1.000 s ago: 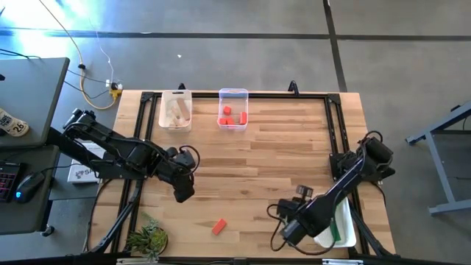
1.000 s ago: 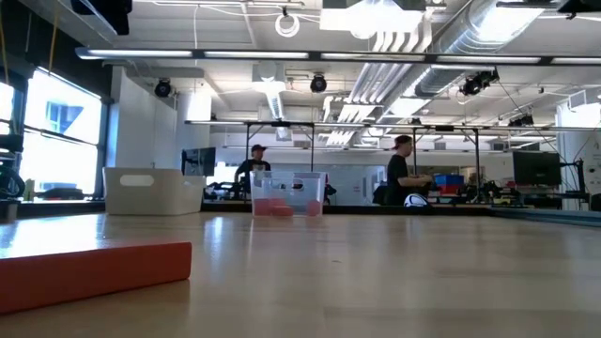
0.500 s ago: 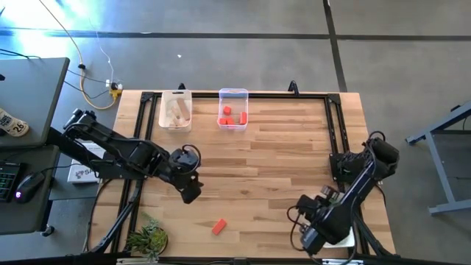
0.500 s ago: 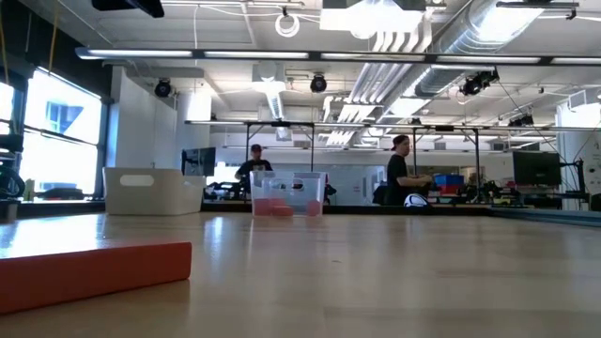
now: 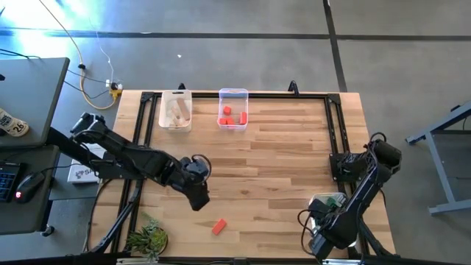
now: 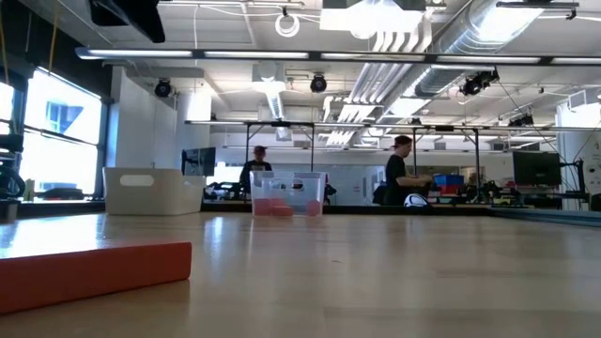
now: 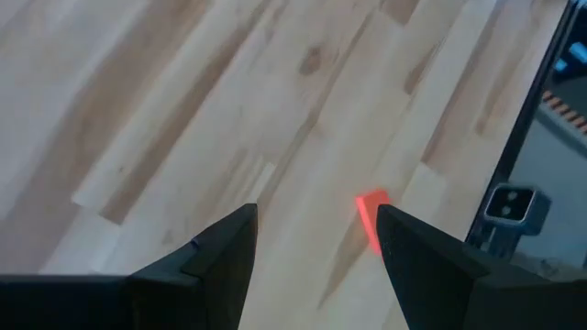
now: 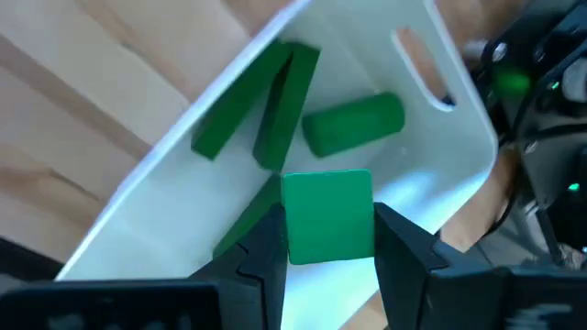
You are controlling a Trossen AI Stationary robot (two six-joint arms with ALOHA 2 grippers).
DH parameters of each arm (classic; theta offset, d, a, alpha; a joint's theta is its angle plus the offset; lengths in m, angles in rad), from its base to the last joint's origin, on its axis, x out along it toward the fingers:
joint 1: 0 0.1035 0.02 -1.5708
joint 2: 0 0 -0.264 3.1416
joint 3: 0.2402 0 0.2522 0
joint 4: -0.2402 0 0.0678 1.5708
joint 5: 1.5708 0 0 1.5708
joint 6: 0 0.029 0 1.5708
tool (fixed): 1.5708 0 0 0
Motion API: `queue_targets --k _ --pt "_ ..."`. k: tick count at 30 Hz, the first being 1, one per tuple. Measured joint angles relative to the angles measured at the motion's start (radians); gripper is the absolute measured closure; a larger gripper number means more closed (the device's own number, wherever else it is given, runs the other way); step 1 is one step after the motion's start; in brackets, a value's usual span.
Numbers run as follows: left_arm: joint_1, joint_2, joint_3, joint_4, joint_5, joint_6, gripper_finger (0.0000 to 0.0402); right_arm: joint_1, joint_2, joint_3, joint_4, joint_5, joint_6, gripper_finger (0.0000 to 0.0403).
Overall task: Sort & place blocks by color
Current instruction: Put the green block into the bottom white bin, then put the orange block into the transparent bin
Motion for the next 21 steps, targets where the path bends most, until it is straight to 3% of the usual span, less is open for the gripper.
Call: queue_targets --k 5,12,21 --pt "-0.038 0.073 0.000 0.005 0.019 -0.074 0.0188 0.000 0.000 -0.003 0.008 -0.006 -0.009 0.0282" --pt "-0.088 0.173 0.000 0.039 0.020 -0.180 0.0188 -0.026 0.000 -0.003 0.007 -0.008 -0.012 0.0232" --pt "-0.116 0.269 0.000 0.194 0.047 -0.278 0.0188 -0.030 0.000 -0.001 0.025 -0.036 -0.055 0.0195"
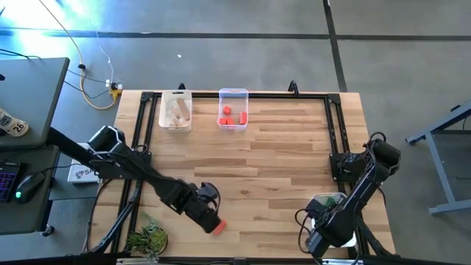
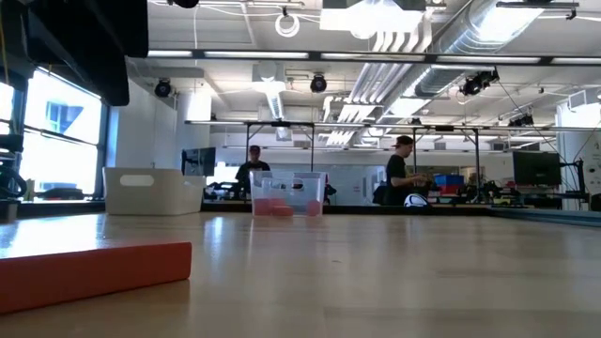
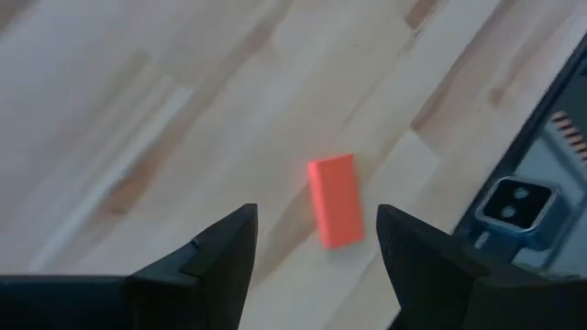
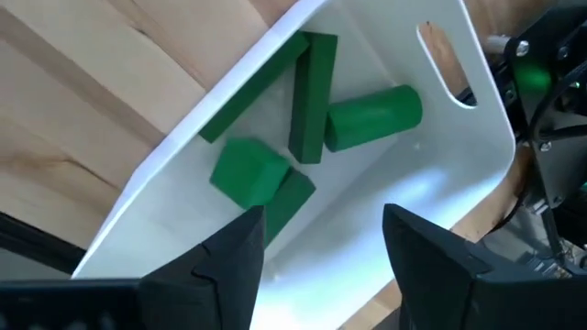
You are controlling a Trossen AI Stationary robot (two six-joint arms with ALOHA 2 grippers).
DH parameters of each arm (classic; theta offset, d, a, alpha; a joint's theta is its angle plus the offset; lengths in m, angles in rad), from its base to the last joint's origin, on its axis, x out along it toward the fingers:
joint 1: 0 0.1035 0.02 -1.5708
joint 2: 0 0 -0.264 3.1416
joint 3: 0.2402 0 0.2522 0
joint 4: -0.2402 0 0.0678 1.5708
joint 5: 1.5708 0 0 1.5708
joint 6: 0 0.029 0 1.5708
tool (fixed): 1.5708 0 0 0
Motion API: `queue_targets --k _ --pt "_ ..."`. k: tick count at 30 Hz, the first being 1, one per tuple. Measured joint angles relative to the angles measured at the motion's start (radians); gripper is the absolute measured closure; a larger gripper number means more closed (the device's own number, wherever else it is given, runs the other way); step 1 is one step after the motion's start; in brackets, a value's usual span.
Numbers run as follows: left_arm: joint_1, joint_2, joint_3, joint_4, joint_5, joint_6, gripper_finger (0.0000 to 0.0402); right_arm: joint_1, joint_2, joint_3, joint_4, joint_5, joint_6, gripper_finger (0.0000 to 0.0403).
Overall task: Sort & place blocks by color
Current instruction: Put the orange block into the transparent bin
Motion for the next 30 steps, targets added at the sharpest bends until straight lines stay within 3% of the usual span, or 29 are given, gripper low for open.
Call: queue_targets --k 11,30 --pt "-0.035 0.092 0.001 0.114 -0.005 -0.159 0.0188 0.002 0.000 0.000 0.001 0.078 -0.017 0.0194" --pt "-0.062 0.249 0.001 0.263 0.021 -0.158 0.0188 -0.007 0.000 0.001 0.017 0.091 -0.006 0.0194"
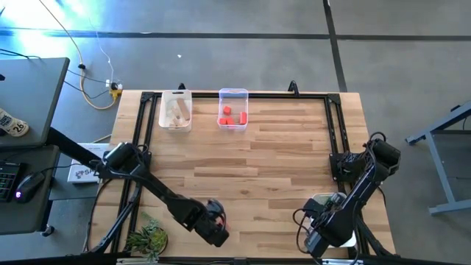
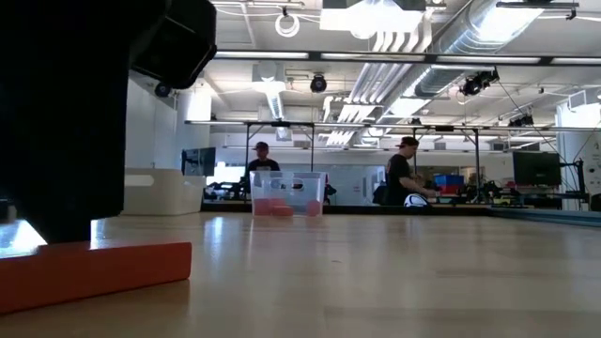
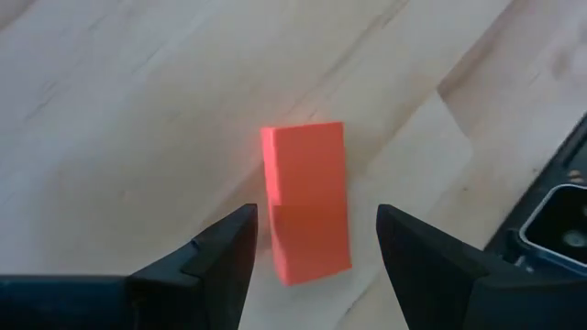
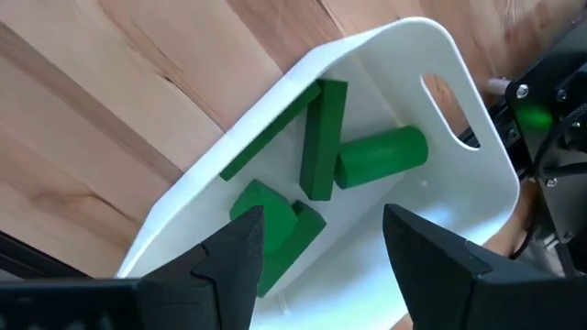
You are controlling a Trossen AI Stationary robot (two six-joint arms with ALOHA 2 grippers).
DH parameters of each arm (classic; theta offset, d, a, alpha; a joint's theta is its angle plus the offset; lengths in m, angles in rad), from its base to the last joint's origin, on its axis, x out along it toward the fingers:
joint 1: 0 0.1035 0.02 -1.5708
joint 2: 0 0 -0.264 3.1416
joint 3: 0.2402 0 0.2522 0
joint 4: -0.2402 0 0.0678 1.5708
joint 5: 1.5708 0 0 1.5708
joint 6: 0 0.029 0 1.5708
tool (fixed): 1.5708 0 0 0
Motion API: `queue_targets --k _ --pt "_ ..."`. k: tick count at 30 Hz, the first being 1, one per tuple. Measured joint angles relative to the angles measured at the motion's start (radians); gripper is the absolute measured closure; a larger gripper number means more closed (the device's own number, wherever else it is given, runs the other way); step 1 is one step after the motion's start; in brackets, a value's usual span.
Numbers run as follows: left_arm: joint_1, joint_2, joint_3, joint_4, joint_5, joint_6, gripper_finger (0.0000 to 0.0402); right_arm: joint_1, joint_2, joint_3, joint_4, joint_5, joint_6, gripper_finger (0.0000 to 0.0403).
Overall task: Sort & place blocks by color
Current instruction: Put the orange block into the transparent bin
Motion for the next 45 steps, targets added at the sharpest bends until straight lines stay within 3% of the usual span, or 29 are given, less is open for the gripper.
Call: queue_targets --k 9,15,35,38,45 --pt "-0.005 0.039 0.004 0.001 -0.013 0.002 0.0188 -0.015 0.000 0.000 0.019 0.028 0.000 0.0194" --pt "-0.004 0.042 0.007 -0.084 -0.058 0.005 0.0191 -0.028 0.000 0.000 0.022 0.042 0.000 0.0194" --pt "0.065 0.044 0.001 -0.204 -0.116 0.317 0.0279 -0.057 0.000 0.000 0.067 0.069 -0.002 0.0194" --pt "0.079 0.043 0.000 -0.203 -0.094 0.359 0.0305 -0.057 0.000 0.000 0.074 0.069 0.015 0.0194" --pt "0.098 0.043 0.013 -0.187 -0.037 0.468 0.0307 -0.057 0.000 0.000 0.093 0.069 0.120 0.0194"
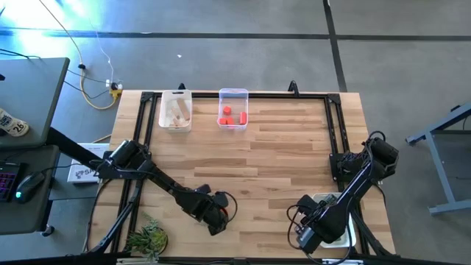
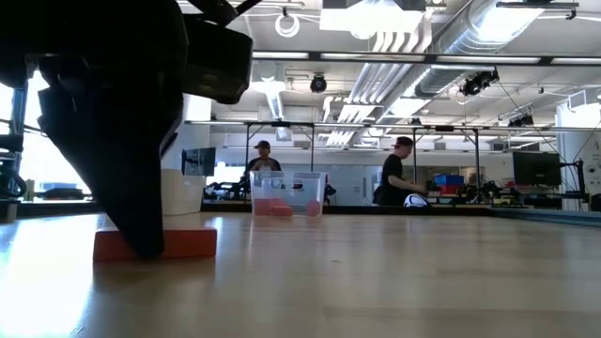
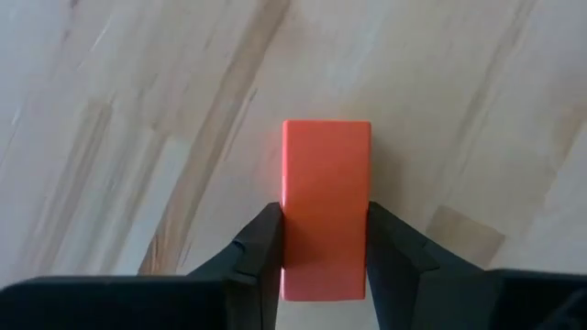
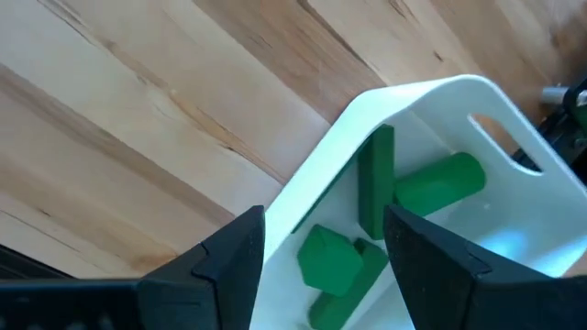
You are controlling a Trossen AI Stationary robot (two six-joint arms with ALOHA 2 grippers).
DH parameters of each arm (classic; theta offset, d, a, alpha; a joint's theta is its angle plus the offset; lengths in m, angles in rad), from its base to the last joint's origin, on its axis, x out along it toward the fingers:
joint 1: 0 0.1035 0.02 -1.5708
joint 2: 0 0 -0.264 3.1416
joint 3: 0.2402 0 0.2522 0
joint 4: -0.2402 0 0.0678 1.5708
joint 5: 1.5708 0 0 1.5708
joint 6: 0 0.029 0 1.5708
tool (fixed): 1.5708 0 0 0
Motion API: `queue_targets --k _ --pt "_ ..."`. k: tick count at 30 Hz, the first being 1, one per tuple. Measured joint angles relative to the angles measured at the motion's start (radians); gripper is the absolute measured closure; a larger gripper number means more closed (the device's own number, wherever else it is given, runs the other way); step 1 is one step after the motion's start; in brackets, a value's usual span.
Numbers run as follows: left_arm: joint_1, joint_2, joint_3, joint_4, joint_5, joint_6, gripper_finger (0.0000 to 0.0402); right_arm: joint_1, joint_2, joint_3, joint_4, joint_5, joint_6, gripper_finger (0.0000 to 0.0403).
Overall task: Sort & place blocks by color
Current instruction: Put the orange block into the transparent bin
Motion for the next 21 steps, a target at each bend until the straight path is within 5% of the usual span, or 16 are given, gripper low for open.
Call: queue_targets --k 9,21 --pt "0.078 -0.055 0.047 -0.014 0.020 0.217 0.0307 -0.011 0.000 0.000 0.046 0.039 0.088 0.0194" --pt "0.335 -0.236 0.048 -0.058 -0.037 0.487 0.0307 -0.122 0.001 0.000 0.062 0.246 0.109 0.0194"
